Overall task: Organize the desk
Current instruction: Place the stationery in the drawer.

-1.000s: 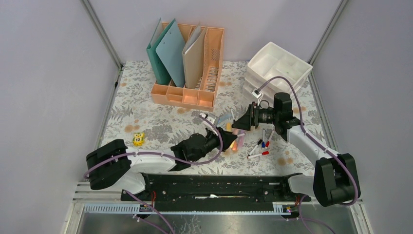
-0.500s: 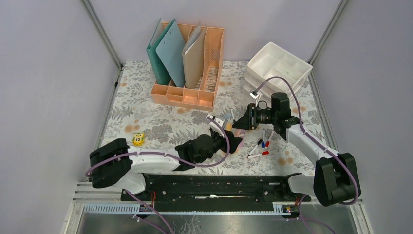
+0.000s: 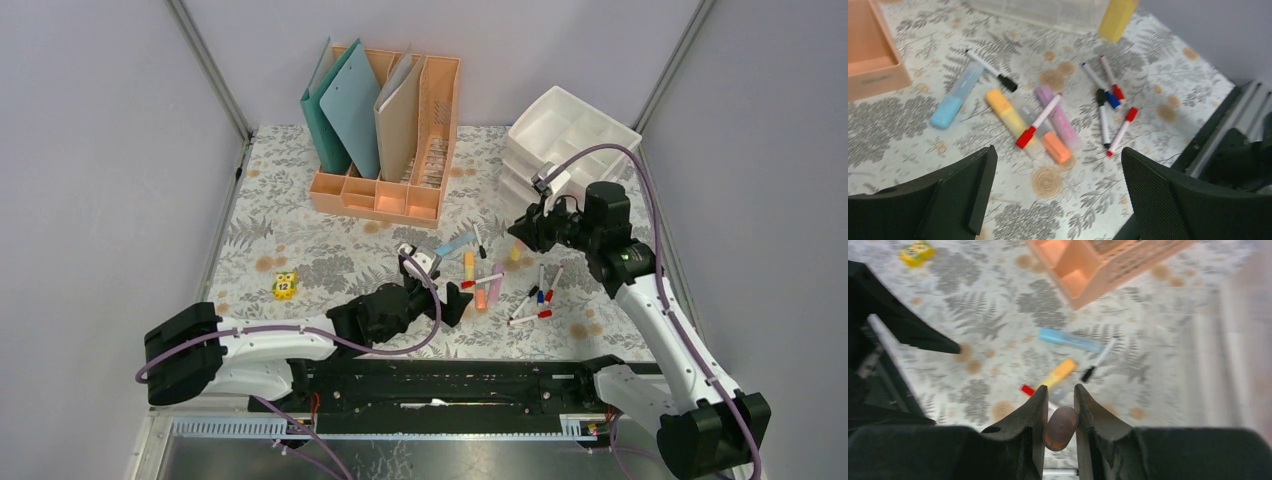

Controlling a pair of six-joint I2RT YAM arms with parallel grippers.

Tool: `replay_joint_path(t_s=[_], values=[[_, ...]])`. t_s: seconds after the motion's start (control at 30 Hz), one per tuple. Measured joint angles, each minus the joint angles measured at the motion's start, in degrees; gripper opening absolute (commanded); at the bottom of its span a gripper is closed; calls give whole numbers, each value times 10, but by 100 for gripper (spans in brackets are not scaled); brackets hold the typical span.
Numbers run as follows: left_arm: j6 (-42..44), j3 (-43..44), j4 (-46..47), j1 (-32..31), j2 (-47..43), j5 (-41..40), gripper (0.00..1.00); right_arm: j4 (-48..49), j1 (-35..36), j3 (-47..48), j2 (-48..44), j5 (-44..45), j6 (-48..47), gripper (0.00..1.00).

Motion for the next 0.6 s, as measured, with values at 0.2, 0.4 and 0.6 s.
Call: replay_joint_path(t_s=[0.2, 0.4, 0.6], values=[[-5, -2, -70, 12, 0, -21, 99, -37, 0, 58, -2, 133, -84, 4], [-14, -34, -86, 12, -17, -39, 99, -46, 0, 116, 66, 205, -132, 4], [-25, -69, -90, 12, -59, -47, 99, -50, 0, 132, 146, 227, -147, 4]])
